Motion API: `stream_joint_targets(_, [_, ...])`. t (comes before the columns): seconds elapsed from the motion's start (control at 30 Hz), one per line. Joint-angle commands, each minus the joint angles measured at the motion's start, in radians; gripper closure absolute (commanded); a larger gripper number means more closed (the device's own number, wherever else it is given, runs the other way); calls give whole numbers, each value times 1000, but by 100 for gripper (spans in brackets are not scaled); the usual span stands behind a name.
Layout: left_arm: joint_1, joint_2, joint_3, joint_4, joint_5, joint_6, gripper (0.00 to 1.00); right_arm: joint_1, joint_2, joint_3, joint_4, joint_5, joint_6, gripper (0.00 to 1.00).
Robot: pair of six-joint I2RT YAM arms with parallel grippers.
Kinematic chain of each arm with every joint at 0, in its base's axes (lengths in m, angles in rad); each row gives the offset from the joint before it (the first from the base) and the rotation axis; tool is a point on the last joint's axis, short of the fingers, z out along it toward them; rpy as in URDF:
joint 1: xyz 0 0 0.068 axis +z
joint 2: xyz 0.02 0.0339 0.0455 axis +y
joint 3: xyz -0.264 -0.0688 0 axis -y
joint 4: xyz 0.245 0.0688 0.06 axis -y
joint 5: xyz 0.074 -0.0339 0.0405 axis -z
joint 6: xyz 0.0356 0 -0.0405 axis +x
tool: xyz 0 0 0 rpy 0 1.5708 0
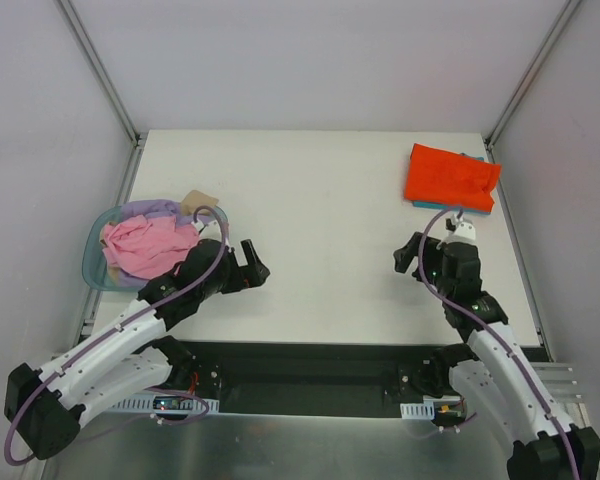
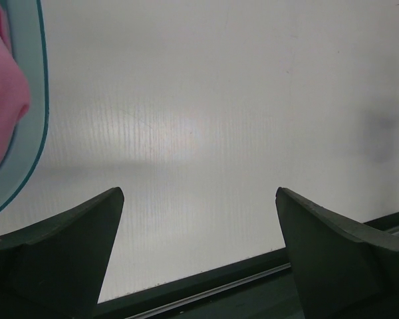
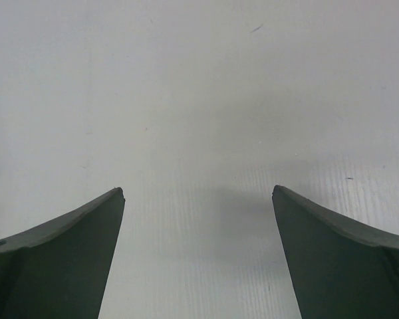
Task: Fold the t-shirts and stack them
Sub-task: Put the neatly folded tshirt into the corner of the board with the right arm
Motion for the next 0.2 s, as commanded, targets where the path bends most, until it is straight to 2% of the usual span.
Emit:
stream_joint_targets(0.0, [11,-13,43,25,-28,33,1,7,-97,-26,41,-17,2,3])
stream_joint_targets(0.17, [12,-9,70,-4,-60,24,1,9,-152,-35,43,-36,4,3])
